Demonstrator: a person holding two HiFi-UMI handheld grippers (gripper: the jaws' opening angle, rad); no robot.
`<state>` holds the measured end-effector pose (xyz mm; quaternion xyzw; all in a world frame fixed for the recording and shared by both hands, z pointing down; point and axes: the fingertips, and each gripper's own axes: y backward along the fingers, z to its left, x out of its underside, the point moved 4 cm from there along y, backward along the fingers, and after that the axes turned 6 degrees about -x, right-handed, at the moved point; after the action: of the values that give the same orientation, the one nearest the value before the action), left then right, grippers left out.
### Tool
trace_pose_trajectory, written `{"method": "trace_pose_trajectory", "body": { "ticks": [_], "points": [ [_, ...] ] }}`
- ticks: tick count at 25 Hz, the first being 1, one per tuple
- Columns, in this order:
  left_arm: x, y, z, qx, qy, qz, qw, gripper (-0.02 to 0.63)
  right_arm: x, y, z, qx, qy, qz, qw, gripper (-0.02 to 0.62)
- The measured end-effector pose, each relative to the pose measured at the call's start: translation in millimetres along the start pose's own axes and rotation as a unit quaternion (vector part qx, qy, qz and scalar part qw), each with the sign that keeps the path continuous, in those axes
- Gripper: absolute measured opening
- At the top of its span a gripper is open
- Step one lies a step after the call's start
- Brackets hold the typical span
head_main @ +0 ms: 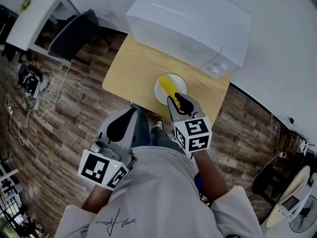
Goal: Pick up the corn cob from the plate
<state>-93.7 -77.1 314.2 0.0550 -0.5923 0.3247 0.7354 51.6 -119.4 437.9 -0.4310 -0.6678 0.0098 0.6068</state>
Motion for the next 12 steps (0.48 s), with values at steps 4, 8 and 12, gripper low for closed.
{"method": "trace_pose_trajectory", "body": {
  "ticks": [4, 8, 12],
  "points": [
    [1, 1, 3, -0.005, 0.002, 0.003, 1.0000, -0.006, 8, -10, -3, 0.000, 0.001, 0.016, 1.000, 0.112],
    [3, 1, 7, -0.008, 0.005, 0.005, 0.9999, -0.006, 16, -20, -8, 0.000, 0.003, 0.036, 0.999, 0.136],
    [2, 1, 10, -0.009, 0.006, 0.005, 0.9999, -0.006, 23, -29, -14, 0.005, 0.005, 0.050, 0.999, 0.138]
  ]
}}
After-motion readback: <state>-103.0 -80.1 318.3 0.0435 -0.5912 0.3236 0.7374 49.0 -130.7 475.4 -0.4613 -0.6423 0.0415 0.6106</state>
